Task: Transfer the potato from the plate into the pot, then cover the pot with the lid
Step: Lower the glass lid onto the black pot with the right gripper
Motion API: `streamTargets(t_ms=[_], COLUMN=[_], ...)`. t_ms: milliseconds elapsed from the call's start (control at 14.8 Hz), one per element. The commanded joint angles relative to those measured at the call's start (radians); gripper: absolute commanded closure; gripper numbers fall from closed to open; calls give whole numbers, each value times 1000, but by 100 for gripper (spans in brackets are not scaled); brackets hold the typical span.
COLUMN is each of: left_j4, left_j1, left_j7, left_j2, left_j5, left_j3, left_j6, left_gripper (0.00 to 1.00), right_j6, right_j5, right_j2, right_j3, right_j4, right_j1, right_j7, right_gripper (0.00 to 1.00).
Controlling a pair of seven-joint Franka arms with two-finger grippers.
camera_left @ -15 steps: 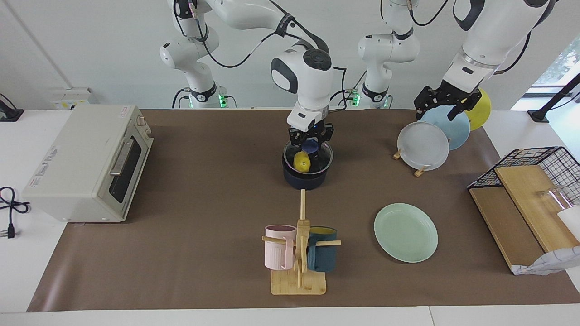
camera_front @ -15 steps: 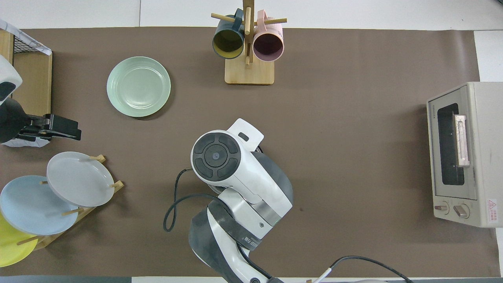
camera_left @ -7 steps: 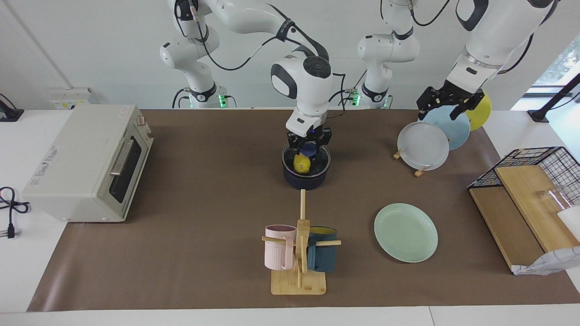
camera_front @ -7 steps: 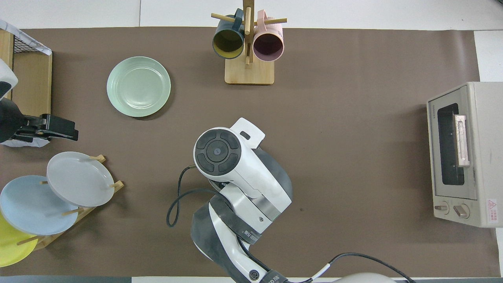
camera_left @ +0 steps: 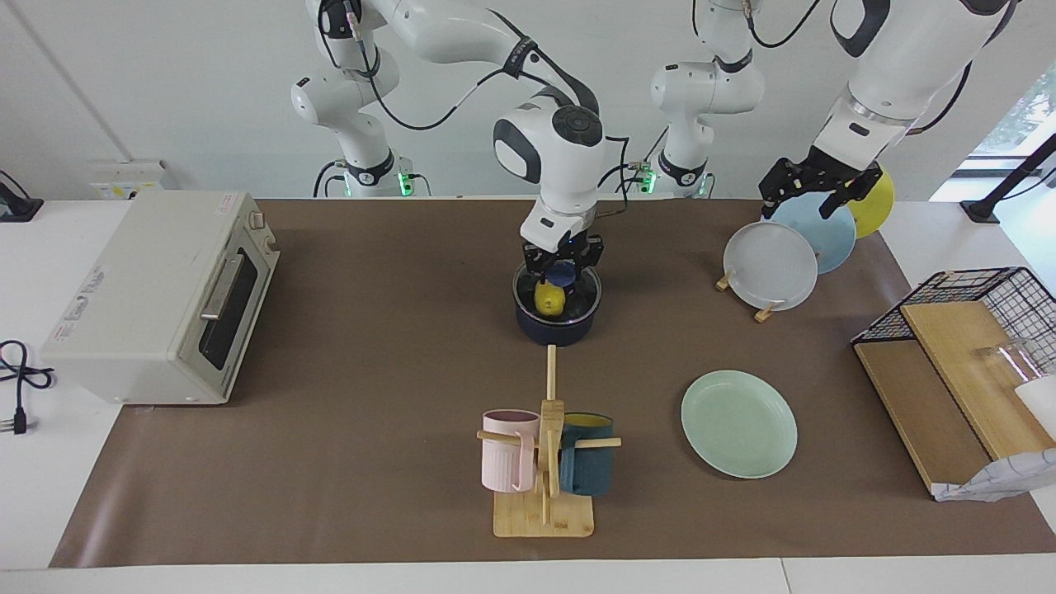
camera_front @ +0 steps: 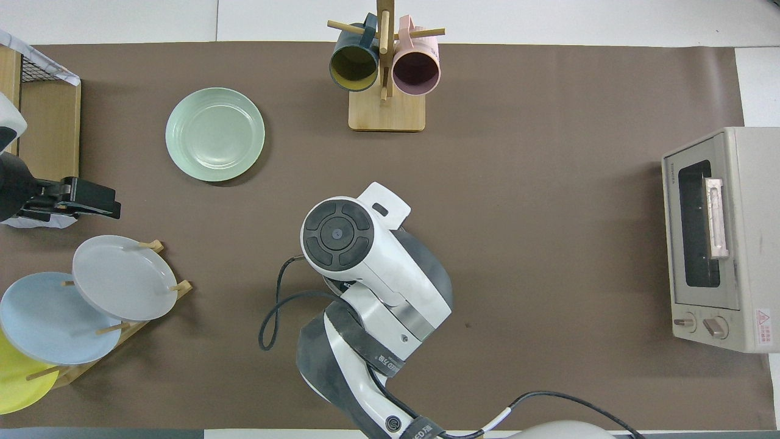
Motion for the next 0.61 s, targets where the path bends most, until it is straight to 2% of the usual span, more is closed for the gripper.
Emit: streamTargets(t_ms=[0, 540], left_j4=[-2, 0], left_j1=[17, 23], left_j7=[-7, 2], left_j2=[-3, -4], left_j5=[8, 42], left_j3=[-13, -36], left_j6=[-19, -14], left_gripper=[0, 0], right_j6=[23, 29], right_j5=[-10, -10], right_j2=[-2, -2], right_j3=[7, 7], right_j4=[-10, -11], right_j1=[-6, -11], right_j7=[16, 13], right_gripper=[100, 100])
